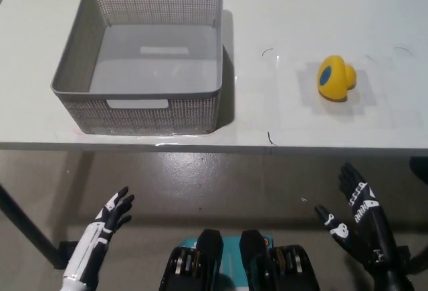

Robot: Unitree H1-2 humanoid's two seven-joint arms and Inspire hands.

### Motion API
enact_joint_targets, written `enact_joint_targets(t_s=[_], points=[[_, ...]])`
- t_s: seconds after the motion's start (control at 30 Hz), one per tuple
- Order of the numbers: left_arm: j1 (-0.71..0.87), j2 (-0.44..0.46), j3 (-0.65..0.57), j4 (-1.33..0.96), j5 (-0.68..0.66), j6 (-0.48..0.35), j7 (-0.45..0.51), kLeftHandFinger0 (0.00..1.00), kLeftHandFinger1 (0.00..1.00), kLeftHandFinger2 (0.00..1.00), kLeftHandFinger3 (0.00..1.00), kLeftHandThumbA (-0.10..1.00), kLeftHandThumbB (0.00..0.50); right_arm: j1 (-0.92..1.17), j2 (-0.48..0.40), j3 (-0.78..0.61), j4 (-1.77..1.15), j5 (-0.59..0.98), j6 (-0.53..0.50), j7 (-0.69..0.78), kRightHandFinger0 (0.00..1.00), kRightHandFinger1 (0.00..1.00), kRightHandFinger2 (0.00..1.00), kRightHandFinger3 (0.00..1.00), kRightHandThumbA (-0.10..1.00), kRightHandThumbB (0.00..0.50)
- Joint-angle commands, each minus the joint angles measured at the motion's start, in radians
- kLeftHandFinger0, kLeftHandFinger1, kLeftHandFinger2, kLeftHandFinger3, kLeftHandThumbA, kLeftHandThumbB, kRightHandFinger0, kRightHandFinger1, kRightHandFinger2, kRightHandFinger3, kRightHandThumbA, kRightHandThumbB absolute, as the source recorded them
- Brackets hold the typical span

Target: Use the right hand to pick up a yellow duck toy and place it into a container on the left hand side

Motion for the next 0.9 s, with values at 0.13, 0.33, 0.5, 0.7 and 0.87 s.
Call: enact_joint_targets(t_s=[0.13,0.33,0.5,0.7,0.87], points=[[0.074,0.027,0.033,-0.075,-0.078,-0.099,-0.013,1.00,1.00,1.00,1.00,1.00,0.211,0.038,0.007,0.028,-0.074,-0.039,-0.127,-0.004,1.00,1.00,1.00,1.00,0.84,0.414],[0.077,0.000,0.065,-0.045,-0.083,-0.163,-0.001,1.00,1.00,1.00,1.00,1.00,0.216,-0.006,0.013,0.029,-0.053,-0.111,-0.171,-0.033,1.00,1.00,1.00,1.00,0.83,0.415],[0.092,0.003,0.085,-0.021,-0.084,-0.187,-0.002,1.00,1.00,1.00,1.00,1.00,0.216,-0.074,0.017,0.005,-0.127,-0.249,-0.059,-0.087,1.00,1.00,1.00,1.00,0.78,0.480],[0.130,0.010,0.110,-0.032,-0.090,-0.191,-0.010,1.00,1.00,1.00,1.00,1.00,0.233,-0.257,-0.007,-0.014,-0.133,-0.446,0.116,-0.138,1.00,1.00,1.00,1.00,0.69,0.500],[0.153,0.021,0.120,-0.048,-0.090,-0.185,-0.012,1.00,1.00,1.00,1.00,1.00,0.209,-0.391,-0.046,0.004,-0.097,-0.600,0.229,-0.155,1.00,1.00,1.00,1.00,0.68,0.500]])
